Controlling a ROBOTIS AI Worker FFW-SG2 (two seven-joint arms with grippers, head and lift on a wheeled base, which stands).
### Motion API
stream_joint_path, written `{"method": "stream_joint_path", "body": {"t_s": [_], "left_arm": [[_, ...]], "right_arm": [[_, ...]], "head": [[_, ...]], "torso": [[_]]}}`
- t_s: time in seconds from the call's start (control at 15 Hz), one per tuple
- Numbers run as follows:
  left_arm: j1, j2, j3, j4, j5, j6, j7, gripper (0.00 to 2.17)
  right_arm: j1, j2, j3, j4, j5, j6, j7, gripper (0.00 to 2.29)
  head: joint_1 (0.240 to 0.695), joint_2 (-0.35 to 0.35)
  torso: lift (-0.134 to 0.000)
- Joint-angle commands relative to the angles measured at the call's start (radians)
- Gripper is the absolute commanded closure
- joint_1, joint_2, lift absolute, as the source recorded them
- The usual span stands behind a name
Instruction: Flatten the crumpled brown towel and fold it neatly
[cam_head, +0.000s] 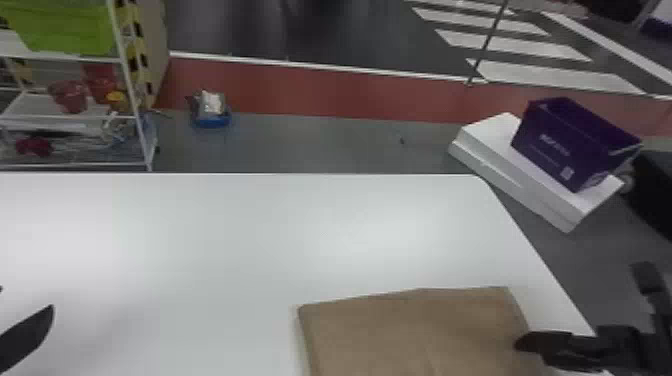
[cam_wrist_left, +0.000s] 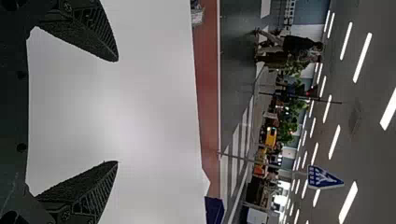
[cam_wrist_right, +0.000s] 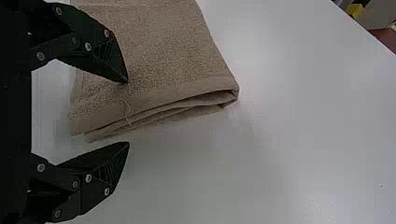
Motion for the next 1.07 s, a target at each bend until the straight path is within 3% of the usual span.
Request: {"method": "stream_joint_path", "body": {"t_s": [0.0, 0.13, 0.27, 0.4, 0.53, 1.0], "left_arm": [[0.0, -0.003, 0.0, 0.001, 0.0, 0.0, 0.0, 0.1], [0.0, -0.003, 0.0, 0.005, 0.0, -0.003, 0.0, 0.1], [0.0, -0.003, 0.0, 0.006, 0.0, -0.006, 0.0, 0.1], [0.0, -0.003, 0.005, 0.005, 0.0, -0.006, -0.002, 0.1], [0.0, -0.003, 0.006, 0.005, 0.0, -0.006, 0.0, 0.1], [0.009, -0.003, 0.011, -0.011, 0.008, -0.003, -0.002, 0.1]], "right_arm": [[-0.012, 0.002, 0.019, 0.001, 0.008, 0.03, 0.001, 0.59], [-0.026, 0.006, 0.039, 0.004, 0.018, 0.03, 0.001, 0.59], [-0.038, 0.009, 0.048, 0.007, 0.02, 0.03, 0.002, 0.84], [-0.044, 0.009, 0.056, 0.016, 0.028, 0.03, 0.002, 0.84], [-0.052, 0.009, 0.057, 0.035, 0.034, 0.03, 0.005, 1.03], [-0.132, 0.008, 0.014, 0.058, 0.004, 0.03, 0.045, 1.03]], "head": [[0.695, -0.224], [0.695, -0.219], [0.695, -0.21], [0.695, -0.204], [0.695, -0.2], [0.695, -0.2]], "torso": [[-0.124], [-0.124], [-0.124], [-0.124], [-0.124], [-0.124]]}}
